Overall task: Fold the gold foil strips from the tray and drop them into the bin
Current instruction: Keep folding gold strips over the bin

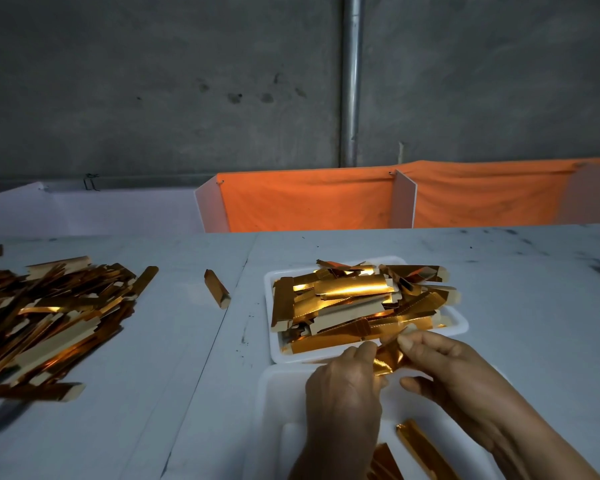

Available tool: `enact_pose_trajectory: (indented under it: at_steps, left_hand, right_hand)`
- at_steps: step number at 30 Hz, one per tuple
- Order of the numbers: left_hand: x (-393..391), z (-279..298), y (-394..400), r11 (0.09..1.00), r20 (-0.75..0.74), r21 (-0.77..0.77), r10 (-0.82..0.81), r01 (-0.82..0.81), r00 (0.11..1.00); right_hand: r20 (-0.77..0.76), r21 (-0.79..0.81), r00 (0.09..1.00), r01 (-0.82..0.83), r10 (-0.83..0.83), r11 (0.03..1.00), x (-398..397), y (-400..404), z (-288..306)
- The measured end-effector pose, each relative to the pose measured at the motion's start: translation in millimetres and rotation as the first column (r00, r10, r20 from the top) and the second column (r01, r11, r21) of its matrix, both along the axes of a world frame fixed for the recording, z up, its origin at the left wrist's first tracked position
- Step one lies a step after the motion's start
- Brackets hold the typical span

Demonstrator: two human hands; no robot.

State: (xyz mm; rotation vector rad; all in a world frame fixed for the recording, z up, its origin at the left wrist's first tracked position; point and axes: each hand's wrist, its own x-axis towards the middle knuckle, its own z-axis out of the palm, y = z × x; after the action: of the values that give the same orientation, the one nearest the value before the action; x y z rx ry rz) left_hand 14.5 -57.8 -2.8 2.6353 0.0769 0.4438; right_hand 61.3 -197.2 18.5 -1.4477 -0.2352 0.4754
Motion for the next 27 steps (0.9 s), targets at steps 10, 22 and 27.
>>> enact_pose_trajectory:
  at_steps: [10, 22, 27]
  left_hand:
    - [-2.6, 1.7, 2.5, 0.993, -0.046, 0.078, -0.08, 0.083, 0.996]
    - [-1.4, 5.4, 5.3, 0.994, -0.053, -0.03, -0.11, 0.108, 0.993]
    - [-5.8, 6.4, 1.6, 0.988, -0.059, -0.094, -0.129, 0.123, 0.99]
  right_hand:
    - [-0.101, -0.129, 0.988, -0.127, 0.114, 0.984, 5.4, -3.8, -2.9]
    - [-0.324, 0.145, 0.941, -0.05, 0.096, 0.988, 1.9, -1.2, -2.9]
    - [-0.282, 0.1, 0.959, 0.033, -0.003, 0.994, 2.1, 0.0, -4.0]
